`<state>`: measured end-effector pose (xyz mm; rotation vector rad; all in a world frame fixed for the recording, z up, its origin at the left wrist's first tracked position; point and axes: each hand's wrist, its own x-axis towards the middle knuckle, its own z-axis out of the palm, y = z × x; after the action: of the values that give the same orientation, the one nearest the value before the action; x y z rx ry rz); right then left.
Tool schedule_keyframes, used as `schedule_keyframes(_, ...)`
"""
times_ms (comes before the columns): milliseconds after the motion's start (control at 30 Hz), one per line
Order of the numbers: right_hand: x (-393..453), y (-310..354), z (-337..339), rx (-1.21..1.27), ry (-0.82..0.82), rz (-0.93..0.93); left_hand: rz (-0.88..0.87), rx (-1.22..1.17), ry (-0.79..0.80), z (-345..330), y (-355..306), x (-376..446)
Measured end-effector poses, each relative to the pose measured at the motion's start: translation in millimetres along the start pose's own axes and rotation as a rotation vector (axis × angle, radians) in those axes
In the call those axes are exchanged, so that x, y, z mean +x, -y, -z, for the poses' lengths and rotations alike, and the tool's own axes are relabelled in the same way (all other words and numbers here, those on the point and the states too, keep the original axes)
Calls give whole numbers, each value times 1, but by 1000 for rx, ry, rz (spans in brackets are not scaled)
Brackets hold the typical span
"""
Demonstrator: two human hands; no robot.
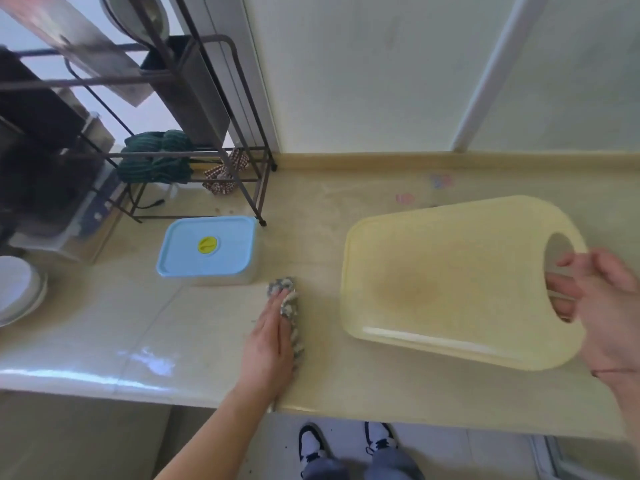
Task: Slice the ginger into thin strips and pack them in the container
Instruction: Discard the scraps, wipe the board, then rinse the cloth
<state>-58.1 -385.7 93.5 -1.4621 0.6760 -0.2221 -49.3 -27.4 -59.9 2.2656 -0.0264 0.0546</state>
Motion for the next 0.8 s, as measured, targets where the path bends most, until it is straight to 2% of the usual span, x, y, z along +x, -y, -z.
schedule_keyframes(100, -7, -2, -18, 13, 21, 2, -81, -360, -75, -23, -77, 12)
schedule_keyframes(200, -18, -13, -39, -12, 81, 76, -310, -487, 57, -51, -152, 27)
schedule_keyframes(300, -25, -18, -49, -55, 107, 172, -511, -344, 181, -71, -189, 40)
schedule_keyframes(367, -27, -15, -48, -60, 88, 192, -602, -151, 184, -80, -193, 46)
schedule_keyframes(433, -31, -7, -40, -49, 67, 183, -637, -94, 170, -81, -188, 52)
schedule_keyframes(533, -38, 11, -17, 16, 50, 156, -520, -76, 160, -79, -154, 61)
schedule_keyframes(633, -40, 38, 16, 23, 11, 143, -128, -160, 135, -67, -99, 68)
schedule_keyframes(700, -35, 49, 31, 38, -10, 99, 83, -261, 26, -53, -82, 72)
schedule_keyframes(733, -32, 50, 36, 36, 1, 82, 110, -307, -50, -46, -84, 74)
schedule_keyframes(800, -26, 49, 38, -13, 32, 80, 50, -463, -155, -35, -116, 76)
